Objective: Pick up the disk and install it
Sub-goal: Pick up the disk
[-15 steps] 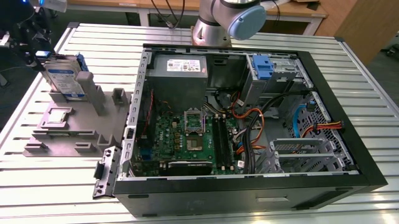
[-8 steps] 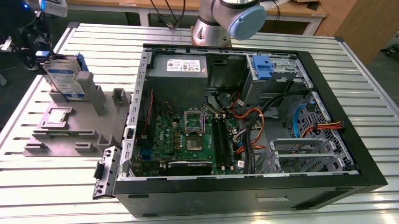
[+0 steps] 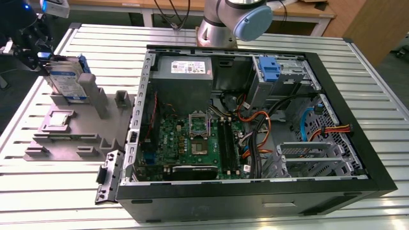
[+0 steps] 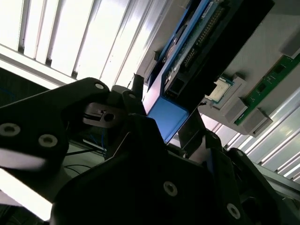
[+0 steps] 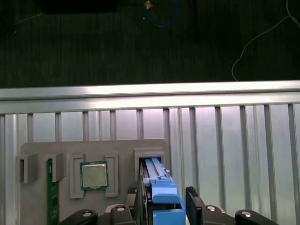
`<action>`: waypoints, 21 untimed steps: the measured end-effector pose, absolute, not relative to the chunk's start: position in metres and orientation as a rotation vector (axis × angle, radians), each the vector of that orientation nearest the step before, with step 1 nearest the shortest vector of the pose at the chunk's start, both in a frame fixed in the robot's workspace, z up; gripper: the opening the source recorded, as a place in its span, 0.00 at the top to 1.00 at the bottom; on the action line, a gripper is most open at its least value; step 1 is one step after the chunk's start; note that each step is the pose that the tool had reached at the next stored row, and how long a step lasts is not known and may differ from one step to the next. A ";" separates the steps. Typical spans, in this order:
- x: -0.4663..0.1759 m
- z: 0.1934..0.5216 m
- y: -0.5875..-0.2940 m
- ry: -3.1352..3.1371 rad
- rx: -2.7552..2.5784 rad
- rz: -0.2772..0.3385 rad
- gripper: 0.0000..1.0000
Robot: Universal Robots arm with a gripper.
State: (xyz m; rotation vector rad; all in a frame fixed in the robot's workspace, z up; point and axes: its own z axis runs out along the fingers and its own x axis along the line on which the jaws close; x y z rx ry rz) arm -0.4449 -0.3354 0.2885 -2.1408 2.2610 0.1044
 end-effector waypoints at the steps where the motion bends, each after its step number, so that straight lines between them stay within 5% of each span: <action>1: -0.445 0.288 -0.335 2.261 -2.141 0.104 0.49; 21: -0.444 0.288 -0.340 2.269 -2.136 0.101 0.58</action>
